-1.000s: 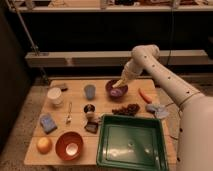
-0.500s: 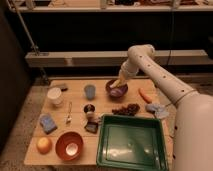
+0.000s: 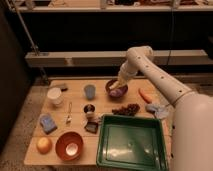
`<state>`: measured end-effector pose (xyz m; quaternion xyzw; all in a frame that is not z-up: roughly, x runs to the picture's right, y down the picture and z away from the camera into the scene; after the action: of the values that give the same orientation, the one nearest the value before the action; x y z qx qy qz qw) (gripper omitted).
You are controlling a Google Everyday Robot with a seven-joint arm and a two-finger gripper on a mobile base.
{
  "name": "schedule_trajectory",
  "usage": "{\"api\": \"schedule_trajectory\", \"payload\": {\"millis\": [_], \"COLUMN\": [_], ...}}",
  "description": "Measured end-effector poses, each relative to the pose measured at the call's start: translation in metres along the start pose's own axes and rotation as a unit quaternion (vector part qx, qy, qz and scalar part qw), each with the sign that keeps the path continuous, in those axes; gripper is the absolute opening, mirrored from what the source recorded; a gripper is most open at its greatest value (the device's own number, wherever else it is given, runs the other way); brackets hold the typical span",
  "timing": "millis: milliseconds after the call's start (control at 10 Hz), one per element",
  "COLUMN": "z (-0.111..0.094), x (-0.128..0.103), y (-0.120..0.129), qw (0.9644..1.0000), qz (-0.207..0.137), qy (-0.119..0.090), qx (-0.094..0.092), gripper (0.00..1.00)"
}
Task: Place banana in purple bowl
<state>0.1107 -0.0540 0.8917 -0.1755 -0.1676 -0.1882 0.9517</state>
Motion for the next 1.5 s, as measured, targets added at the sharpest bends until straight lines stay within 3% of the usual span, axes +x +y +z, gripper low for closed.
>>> {"api": "schedule_trajectory", "payload": {"millis": [600,1000,1500], "z": [0.013,0.015,0.015], "x": [0.001,-0.001,-0.001], "y": [0.009,0.010,0.010], "qw": [0.9999,0.9999,0.9999], "qz": [0.005,0.001,0.002], "qy": [-0.011,-0.010,-0.010], "qx": [-0.003,0.004,0.004], "gripper": [0.02,0.38,0.42]}}
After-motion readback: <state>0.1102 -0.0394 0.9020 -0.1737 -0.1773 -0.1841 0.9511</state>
